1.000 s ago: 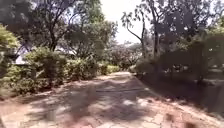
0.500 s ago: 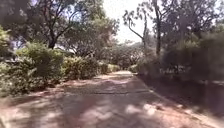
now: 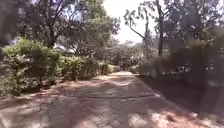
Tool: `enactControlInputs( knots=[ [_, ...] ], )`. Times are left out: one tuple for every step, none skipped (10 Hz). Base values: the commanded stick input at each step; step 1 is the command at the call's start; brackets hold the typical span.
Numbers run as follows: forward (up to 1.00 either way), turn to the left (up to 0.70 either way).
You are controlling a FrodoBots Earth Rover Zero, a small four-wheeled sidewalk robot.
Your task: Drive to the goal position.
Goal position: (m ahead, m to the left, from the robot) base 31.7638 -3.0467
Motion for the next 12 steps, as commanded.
enactControlInputs(
  knots=[
    [0.70,0.00],
    [0.70,0.00],
    [0.70,0.00],
    [0.70,0.00],
    [0.70,0.00],
    [0.70,0.00],
    [0.70,0.00],
    [0.70,0.00],
    [0.70,0.00],
    [0.70,0.00],
    [0.70,0.00],
    [0.70,0.00]
  ],
)
